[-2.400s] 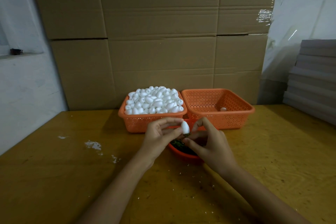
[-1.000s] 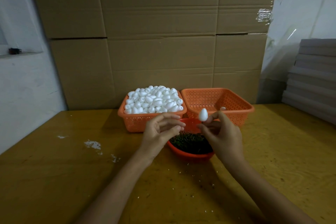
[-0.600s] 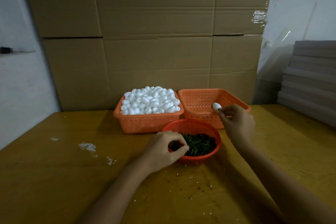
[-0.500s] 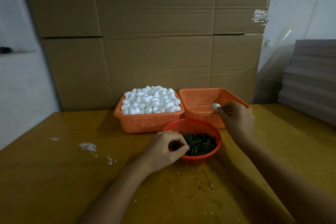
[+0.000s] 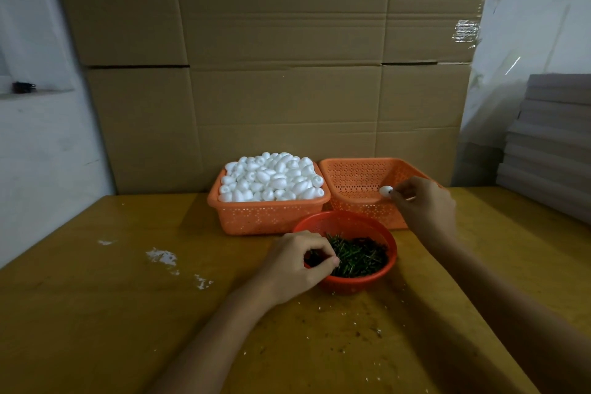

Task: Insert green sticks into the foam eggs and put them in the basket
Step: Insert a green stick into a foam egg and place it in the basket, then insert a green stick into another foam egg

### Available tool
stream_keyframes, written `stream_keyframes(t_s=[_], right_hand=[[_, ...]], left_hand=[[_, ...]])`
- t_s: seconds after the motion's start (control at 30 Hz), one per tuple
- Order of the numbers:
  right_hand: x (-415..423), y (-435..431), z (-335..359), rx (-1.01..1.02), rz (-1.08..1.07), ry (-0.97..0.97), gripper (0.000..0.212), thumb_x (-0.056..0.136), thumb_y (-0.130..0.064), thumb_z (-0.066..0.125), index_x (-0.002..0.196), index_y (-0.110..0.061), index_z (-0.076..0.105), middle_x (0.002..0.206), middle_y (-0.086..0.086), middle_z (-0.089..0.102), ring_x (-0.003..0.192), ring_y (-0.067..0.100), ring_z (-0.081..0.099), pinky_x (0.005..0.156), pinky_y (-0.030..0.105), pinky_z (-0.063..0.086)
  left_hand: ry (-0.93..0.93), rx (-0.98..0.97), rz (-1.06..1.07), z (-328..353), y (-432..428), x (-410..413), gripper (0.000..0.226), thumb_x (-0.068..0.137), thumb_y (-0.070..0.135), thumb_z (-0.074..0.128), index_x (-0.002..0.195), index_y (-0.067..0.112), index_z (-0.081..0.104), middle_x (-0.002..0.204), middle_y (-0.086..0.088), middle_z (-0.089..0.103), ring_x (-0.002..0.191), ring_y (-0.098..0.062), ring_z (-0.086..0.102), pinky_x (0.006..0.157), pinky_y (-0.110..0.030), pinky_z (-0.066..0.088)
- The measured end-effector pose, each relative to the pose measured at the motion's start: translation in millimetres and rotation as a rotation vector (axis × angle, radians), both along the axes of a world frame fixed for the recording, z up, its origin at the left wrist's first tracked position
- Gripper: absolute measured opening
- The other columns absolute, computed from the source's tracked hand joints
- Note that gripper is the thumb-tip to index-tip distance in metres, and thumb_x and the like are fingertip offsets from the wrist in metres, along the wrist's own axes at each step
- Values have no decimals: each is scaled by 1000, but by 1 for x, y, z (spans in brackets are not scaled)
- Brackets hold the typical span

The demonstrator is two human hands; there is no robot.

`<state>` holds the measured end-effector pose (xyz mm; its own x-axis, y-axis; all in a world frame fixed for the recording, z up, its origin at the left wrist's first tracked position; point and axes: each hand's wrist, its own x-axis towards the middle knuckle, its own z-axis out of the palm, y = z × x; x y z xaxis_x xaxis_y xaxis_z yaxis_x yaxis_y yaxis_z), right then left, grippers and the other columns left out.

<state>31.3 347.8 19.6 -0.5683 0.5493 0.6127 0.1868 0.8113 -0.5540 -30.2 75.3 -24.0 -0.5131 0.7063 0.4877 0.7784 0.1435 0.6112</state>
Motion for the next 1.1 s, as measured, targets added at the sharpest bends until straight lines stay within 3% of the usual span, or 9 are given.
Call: stream_keyframes(t_s=[0.1, 0.2, 0.3, 0.37, 0.43, 0.57, 0.73, 1.0, 1.1], right_hand=[[3, -4, 1, -18, 8, 9, 21, 93, -37, 77, 105, -21, 71, 99, -2, 78, 69, -6, 59, 54, 13, 36], [7, -14, -1, -62, 28, 35, 30, 95, -26, 75, 123, -20, 65, 107, 2, 78, 71, -7, 60, 54, 9, 40], [11, -34, -2, -104, 27, 63, 42, 97, -25, 72, 135, -17, 56, 113, 1, 76, 84, 12, 72, 68, 34, 62], [16, -51, 0, -67, 35, 116, 39, 97, -24, 71, 132, -16, 55, 110, -2, 74, 86, 12, 71, 73, 39, 63], [22, -70, 1, -13, 139, 123, 30, 96, -24, 71, 123, -20, 58, 105, -9, 70, 87, 7, 68, 74, 34, 62], [34, -103, -11, 206, 458, -172, 4, 96, -25, 65, 98, -28, 68, 92, -17, 68, 84, 3, 65, 76, 33, 57], [39, -106, -24, 264, 519, -386, 22, 107, -28, 46, 92, -24, 61, 85, -11, 62, 76, 11, 58, 72, 43, 49], [40, -104, -24, 344, 551, -431, 25, 108, -30, 44, 95, -20, 63, 88, -8, 60, 82, 13, 56, 75, 39, 48], [40, -105, -24, 363, 542, -435, 27, 109, -32, 43, 101, -20, 65, 94, -9, 62, 88, 13, 57, 78, 35, 48]], left_hand=[[4, -5, 3, 0, 0, 1, 19, 92, 46, 66, 88, 32, 77, 90, 20, 73, 96, -8, 67, 88, -47, 54], [15, -7, 8, 0, 1, 1, 19, 92, 46, 66, 88, 31, 78, 90, 20, 73, 95, -8, 67, 88, -47, 53], [16, -13, 6, 0, 1, 1, 18, 93, 45, 66, 88, 32, 77, 90, 20, 72, 95, -7, 67, 90, -45, 53], [18, -17, 7, 1, 1, 2, 18, 93, 45, 66, 89, 31, 77, 90, 20, 73, 96, -7, 67, 90, -45, 53], [22, -18, 15, 2, 1, 3, 18, 92, 43, 66, 89, 30, 77, 91, 19, 72, 97, -9, 66, 88, -45, 54], [63, -23, 25, 1, 3, 2, 10, 85, 38, 64, 78, 31, 66, 79, 20, 66, 85, -7, 62, 77, -43, 54], [83, 12, 36, 0, 3, 3, 20, 84, 36, 62, 78, 19, 70, 78, 11, 67, 81, -11, 62, 76, -44, 53], [71, 39, 56, 0, 3, 5, 19, 80, 37, 61, 73, 20, 67, 75, 11, 64, 81, -12, 60, 73, -43, 52], [125, 145, 101, 4, 4, 5, 19, 82, 33, 61, 71, 19, 67, 75, 13, 62, 86, -10, 56, 77, -29, 46]])
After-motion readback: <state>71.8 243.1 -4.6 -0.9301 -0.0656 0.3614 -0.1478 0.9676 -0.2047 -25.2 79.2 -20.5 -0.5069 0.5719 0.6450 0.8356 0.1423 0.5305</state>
